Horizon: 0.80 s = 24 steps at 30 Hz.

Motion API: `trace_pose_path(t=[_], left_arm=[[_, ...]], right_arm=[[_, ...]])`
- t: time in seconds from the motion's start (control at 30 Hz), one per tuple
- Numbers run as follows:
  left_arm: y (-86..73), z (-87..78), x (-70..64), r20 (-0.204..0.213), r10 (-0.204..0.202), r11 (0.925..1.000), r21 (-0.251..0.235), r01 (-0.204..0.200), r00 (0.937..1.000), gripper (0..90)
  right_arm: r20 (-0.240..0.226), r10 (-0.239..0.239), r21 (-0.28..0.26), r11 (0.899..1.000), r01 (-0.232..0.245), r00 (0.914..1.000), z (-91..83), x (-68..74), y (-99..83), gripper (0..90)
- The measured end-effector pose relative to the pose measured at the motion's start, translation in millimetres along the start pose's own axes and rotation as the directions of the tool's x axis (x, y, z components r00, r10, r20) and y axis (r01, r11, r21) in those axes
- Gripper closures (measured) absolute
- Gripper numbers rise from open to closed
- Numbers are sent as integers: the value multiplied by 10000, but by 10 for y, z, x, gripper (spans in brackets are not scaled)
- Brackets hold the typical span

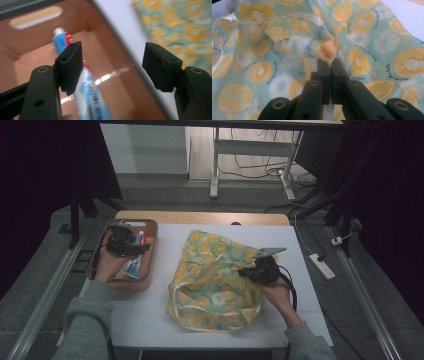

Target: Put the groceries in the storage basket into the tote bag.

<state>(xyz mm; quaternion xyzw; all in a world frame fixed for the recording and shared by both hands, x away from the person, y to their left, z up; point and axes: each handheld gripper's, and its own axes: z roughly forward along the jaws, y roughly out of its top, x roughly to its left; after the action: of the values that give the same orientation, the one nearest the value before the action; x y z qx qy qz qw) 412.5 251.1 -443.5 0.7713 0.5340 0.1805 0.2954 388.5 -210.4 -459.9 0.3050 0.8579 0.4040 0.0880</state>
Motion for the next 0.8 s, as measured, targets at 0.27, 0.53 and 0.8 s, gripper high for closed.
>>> trace_pose_path(t=[0.27,0.53,0.8], left_arm=[[60,306,232,-385,-581,9910,1181,623,9976,323],[16,536,330,-549,-918,9751,1975,1009,9943,304],[-15,690,351,-687,-975,9593,2593,1122,9929,266]], right_arm=[[13,61,-15,10000,-61,10000,-7,-19,-10,872],[19,58,-27,10000,-58,10000,-15,-29,-12,872],[45,76,24,10000,-76,10000,-6,-40,-24,870]])
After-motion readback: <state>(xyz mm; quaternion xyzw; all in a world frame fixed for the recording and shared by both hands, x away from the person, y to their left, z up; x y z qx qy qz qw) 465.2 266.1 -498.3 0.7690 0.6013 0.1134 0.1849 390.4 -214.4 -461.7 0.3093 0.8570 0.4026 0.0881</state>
